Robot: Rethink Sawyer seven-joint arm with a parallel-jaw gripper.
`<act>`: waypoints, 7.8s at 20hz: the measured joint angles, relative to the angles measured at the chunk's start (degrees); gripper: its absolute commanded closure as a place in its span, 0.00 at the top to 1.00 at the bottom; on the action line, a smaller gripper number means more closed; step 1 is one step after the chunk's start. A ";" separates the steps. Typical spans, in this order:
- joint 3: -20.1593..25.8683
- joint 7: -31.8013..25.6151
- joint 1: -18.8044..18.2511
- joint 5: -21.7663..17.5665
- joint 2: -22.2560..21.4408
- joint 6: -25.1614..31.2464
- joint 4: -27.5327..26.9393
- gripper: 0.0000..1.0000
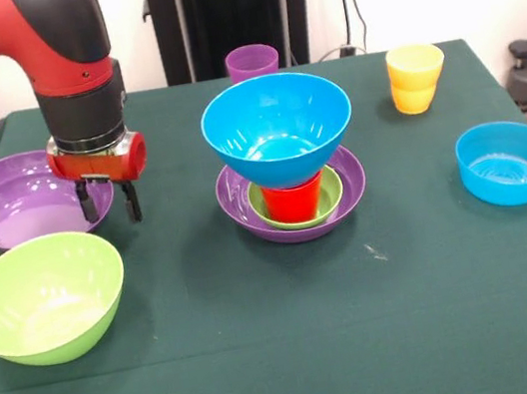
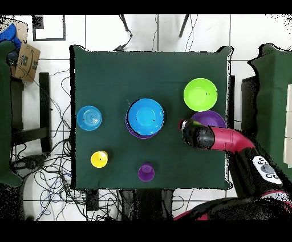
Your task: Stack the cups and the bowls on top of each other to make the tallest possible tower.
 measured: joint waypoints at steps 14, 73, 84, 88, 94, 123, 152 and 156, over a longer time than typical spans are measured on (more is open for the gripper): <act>-0.25 0.00 0.63 -0.01 -0.88 0.11 0.01 1.00; -1.16 0.00 -1.67 -8.85 0.45 0.74 -1.63 0.00; -1.19 0.00 -1.31 -6.87 -3.63 1.60 -0.82 0.00; -0.75 0.00 -1.26 -3.04 -7.05 6.07 0.15 0.00; -0.64 0.00 0.77 -0.55 -12.17 13.79 0.36 0.00; -0.73 0.01 20.82 10.24 -13.37 48.85 -27.52 0.00; -9.47 13.62 34.44 18.34 -16.96 38.13 -20.67 0.00; -11.49 14.34 36.40 18.36 -17.27 37.92 -18.51 0.00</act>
